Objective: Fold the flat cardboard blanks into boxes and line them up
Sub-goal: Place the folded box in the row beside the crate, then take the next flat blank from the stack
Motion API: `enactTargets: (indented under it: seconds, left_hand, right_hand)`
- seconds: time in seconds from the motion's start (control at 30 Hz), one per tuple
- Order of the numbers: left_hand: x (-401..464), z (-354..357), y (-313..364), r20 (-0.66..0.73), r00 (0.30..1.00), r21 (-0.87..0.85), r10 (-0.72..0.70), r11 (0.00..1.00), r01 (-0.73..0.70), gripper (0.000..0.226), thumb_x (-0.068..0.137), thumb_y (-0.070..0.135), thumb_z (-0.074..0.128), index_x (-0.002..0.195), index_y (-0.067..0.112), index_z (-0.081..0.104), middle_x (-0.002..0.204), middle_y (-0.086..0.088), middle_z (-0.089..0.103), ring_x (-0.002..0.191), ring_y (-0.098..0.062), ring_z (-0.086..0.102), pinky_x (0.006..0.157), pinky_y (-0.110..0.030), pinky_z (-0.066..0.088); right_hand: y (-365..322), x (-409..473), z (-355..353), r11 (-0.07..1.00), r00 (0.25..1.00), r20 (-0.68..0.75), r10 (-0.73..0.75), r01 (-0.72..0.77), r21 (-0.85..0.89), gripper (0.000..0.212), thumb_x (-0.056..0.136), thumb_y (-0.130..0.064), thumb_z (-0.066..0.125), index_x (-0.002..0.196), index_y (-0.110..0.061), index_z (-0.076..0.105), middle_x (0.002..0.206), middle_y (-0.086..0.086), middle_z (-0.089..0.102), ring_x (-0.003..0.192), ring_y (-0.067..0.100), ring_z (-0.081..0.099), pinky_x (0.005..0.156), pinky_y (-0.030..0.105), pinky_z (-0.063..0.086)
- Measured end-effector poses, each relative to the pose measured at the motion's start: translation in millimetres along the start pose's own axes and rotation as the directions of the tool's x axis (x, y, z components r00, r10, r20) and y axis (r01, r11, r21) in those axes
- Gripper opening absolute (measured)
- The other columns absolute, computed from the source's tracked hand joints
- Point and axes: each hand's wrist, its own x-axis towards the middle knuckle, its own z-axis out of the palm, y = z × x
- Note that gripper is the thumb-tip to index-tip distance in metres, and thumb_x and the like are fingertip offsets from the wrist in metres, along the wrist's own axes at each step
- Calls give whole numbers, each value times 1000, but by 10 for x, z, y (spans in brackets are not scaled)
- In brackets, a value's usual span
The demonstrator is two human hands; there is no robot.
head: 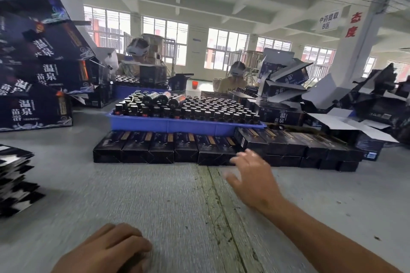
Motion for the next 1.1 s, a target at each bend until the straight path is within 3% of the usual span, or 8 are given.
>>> enactTargets:
  seconds: [0.2, 0.27, 0.4, 0.57, 0.67, 0.77, 0.9, 1.1]
  left_hand:
    - [-29, -2, 126, -16, 997, 68, -73, 995, 74, 27, 91, 56, 49, 80, 46, 71, 87, 30, 62, 75, 10, 53, 47, -12, 49]
    - [-37, -42, 201, 4, 997, 86, -71, 994, 71, 9, 81, 48, 64, 82, 44, 72, 88, 29, 64, 76, 6, 58, 49, -14, 51]
    - [-78, -188, 272, 107, 982, 66, -158, 986, 152, 24, 95, 39, 53, 110, 34, 70, 114, 17, 66, 103, -9, 62, 81, -29, 54]
    - [-143, -663, 1, -321, 936, 172, -145, 963, 208, 21, 85, 9, 67, 103, 15, 74, 105, 0, 71, 91, -23, 68, 74, -36, 57]
    - [-237, -1001, -342, -491, 834, 273, -251, 865, 421, 40, 77, 3, 60, 116, 9, 71, 121, -9, 68, 109, -31, 64, 88, -44, 54]
    - [-456, -1195, -705, -516, 721, 344, -462, 659, 669, 65, 81, 2, 59, 145, 12, 50, 151, -15, 46, 141, -34, 40, 113, -49, 35]
    - [-686, -1206, -1052, -378, 593, 378, -712, 466, 800, 79, 92, 8, 47, 160, 23, 11, 168, -5, 7, 155, -25, -3, 124, -45, 6]
    - [-688, -1089, -1120, -358, 596, 453, -719, 424, 784, 63, 96, 17, 47, 156, 28, 29, 161, 2, 33, 153, -26, 10, 124, -48, 9]
  right_hand:
    - [-626, -722, -203, 984, 927, 352, -128, 73, 164, 48, 94, -59, 47, 125, -25, 59, 129, -6, 56, 119, 16, 51, 104, 37, 45]
    - [-677, -866, -188, 988, 932, 332, -144, 118, 99, 47, 99, -58, 41, 131, -27, 55, 139, -5, 51, 131, 17, 45, 111, 36, 37]
    - [-662, -1017, -168, 993, 954, 284, -97, 76, 86, 51, 104, -57, 29, 151, -39, 35, 165, -12, 22, 152, 9, 17, 123, 28, 14]
    - [-660, -960, -21, 995, 977, 205, -52, 35, 89, 50, 98, -65, 30, 146, -52, 35, 162, -22, 23, 150, 2, 22, 121, 25, 20]
    - [-701, -967, 77, 996, 978, 205, -30, 12, 89, 52, 95, -60, 35, 129, -34, 66, 148, -1, 54, 137, 20, 50, 117, 42, 37]
    - [-693, -949, 278, 983, 998, 60, 25, -36, 179, 21, 76, -19, 85, 95, -11, 82, 114, 20, 73, 109, 44, 68, 98, 66, 48]
    - [-712, -904, 289, 962, 986, 147, 76, -111, 248, 29, 68, -15, 90, 97, -14, 83, 119, 18, 72, 115, 43, 65, 106, 58, 44]
    - [-738, -914, 282, 943, 997, 66, 37, -57, 328, 28, 65, -8, 90, 92, -11, 82, 116, 20, 72, 112, 46, 65, 103, 59, 45]
